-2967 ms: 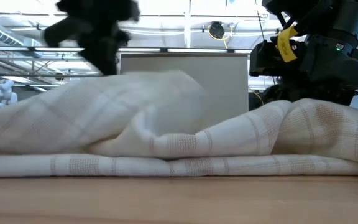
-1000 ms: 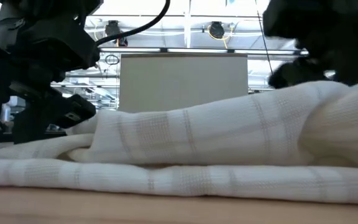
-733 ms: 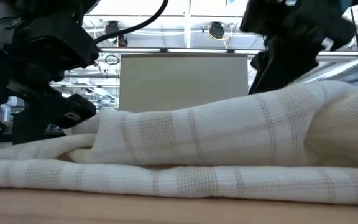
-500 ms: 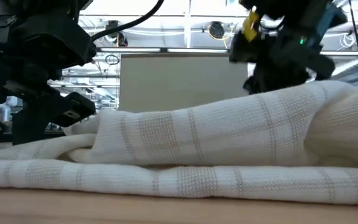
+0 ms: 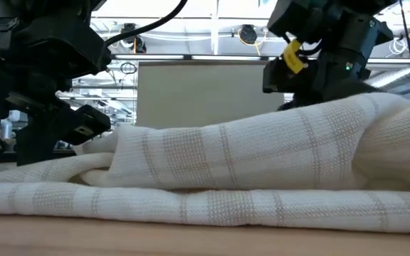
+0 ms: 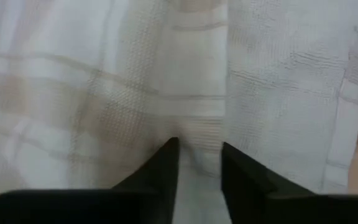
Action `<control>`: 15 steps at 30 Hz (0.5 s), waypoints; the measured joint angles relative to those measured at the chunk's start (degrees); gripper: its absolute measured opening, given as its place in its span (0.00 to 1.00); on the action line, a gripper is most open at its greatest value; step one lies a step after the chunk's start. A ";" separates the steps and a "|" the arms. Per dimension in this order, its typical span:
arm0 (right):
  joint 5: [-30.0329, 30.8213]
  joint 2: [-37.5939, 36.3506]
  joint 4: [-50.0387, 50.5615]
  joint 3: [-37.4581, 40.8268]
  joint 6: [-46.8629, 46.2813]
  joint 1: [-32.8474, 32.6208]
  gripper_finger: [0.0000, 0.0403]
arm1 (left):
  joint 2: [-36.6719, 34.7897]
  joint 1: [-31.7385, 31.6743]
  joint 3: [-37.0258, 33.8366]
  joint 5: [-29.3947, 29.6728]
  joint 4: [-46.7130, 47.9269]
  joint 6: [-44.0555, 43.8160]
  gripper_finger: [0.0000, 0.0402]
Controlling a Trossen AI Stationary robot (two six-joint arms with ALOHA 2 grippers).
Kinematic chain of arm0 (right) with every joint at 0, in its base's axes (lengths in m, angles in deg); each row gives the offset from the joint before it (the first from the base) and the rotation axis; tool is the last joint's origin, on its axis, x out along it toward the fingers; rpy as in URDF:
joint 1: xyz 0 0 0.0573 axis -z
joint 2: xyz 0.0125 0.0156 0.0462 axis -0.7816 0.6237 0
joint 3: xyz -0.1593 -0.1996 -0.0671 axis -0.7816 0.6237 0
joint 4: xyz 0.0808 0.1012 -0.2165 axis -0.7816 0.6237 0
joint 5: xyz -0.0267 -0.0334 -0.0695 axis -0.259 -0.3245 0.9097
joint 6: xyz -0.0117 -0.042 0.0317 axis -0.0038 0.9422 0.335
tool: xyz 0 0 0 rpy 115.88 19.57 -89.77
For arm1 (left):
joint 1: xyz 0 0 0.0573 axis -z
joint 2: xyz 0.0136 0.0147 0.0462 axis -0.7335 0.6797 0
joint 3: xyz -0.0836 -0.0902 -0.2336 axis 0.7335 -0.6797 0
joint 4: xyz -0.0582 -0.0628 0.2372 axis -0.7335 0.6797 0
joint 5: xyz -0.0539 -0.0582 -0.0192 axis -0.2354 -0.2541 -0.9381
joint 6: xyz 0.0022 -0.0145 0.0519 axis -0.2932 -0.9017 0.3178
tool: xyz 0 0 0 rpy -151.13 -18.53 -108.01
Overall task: Fold towel
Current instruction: Fold the white patterned towel
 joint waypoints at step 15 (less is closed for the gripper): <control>-1.35 -2.83 0.63 -0.02 0.44 -2.83 0.05 | 0.02 -0.02 -0.04 0.15 -0.12 -0.02 0.37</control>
